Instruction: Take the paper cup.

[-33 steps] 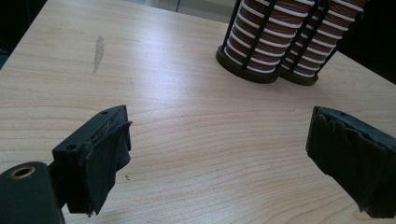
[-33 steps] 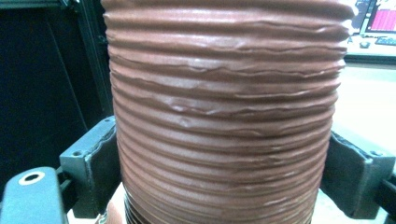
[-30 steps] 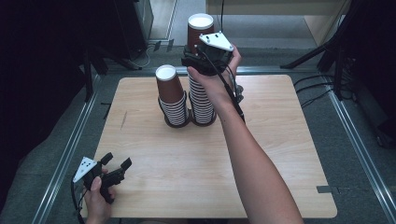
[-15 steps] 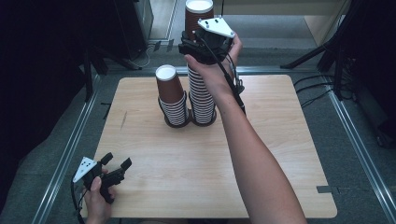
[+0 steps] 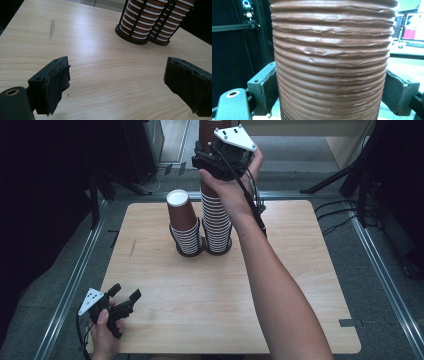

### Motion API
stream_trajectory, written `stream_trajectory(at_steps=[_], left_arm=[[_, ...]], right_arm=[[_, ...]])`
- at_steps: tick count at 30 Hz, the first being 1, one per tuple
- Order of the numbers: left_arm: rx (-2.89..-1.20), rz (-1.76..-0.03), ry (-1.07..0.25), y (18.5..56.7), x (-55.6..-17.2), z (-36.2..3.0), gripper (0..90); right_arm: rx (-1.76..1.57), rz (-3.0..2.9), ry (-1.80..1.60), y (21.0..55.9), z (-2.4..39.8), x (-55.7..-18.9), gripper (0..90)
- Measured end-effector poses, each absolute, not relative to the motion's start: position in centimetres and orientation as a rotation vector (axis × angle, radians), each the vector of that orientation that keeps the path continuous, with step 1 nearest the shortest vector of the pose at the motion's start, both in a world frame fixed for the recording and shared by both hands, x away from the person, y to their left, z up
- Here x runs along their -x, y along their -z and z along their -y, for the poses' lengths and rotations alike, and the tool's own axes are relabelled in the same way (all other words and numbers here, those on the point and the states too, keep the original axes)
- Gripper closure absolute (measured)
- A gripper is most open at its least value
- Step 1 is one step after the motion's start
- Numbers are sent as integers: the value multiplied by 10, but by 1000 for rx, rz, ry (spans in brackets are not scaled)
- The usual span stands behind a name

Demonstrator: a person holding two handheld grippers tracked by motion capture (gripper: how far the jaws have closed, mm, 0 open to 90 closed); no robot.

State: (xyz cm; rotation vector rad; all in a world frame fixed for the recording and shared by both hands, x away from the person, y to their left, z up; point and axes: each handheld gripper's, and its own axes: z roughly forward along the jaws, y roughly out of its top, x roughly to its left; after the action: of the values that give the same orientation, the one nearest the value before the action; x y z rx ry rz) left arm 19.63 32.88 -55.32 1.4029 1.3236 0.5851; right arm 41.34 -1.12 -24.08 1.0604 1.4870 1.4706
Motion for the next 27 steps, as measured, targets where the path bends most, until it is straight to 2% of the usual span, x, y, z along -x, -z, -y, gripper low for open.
stream_trajectory(at_steps=[27], left_arm=[[-1416, -1313, -589, 553, -196, -328, 64]], right_arm=[[-1022, -1403, -1486, 210, 47, -396, 140]])
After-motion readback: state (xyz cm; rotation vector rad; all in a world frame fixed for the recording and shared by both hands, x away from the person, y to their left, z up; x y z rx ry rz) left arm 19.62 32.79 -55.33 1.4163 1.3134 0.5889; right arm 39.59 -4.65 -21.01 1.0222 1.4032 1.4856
